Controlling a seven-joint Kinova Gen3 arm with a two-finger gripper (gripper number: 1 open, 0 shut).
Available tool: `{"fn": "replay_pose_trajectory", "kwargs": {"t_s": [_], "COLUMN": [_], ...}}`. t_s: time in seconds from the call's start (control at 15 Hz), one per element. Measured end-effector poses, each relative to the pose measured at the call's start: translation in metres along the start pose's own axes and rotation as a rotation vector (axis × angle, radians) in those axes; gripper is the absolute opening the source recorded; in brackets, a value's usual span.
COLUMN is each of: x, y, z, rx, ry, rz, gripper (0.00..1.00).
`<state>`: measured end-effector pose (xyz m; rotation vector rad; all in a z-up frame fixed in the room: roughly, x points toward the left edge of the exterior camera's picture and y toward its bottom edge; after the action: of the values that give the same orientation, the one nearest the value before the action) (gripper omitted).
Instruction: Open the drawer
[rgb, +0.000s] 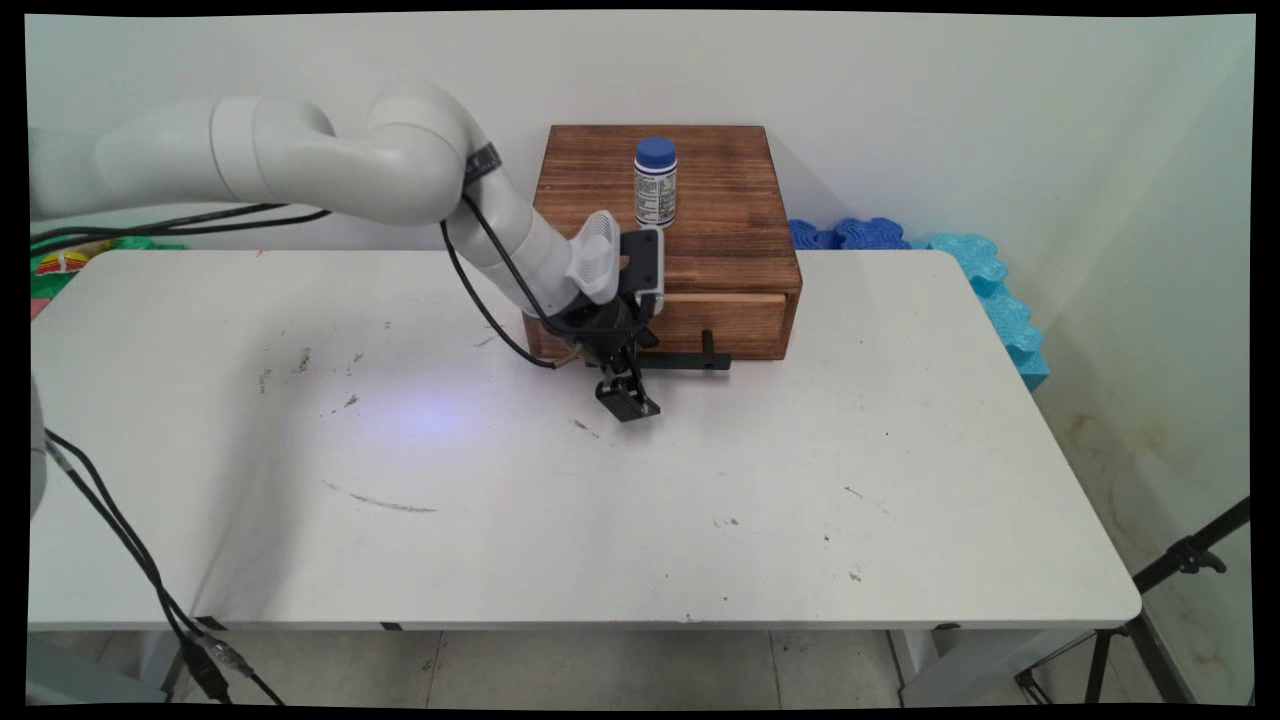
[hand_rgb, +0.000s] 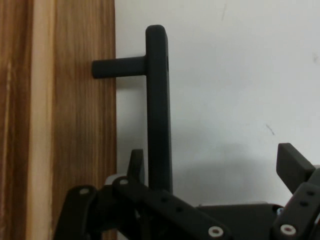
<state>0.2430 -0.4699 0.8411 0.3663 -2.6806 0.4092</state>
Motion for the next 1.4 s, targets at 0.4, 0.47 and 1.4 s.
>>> {"fn": "replay_pose_trajectory", "kwargs": {"t_s": [0.4, 0.47, 1.4], "x": [0.001, 0.002, 0.013], "y": [0.002, 0.003, 0.02], "z": [0.017, 0.019, 0.027], "rx": [0.012, 0.013, -0.018], "ry": [-0.009, -0.011, -0.028], "rz": [0.006, 0.003, -0.112], "gripper": [1.0, 1.0, 1.0]}}
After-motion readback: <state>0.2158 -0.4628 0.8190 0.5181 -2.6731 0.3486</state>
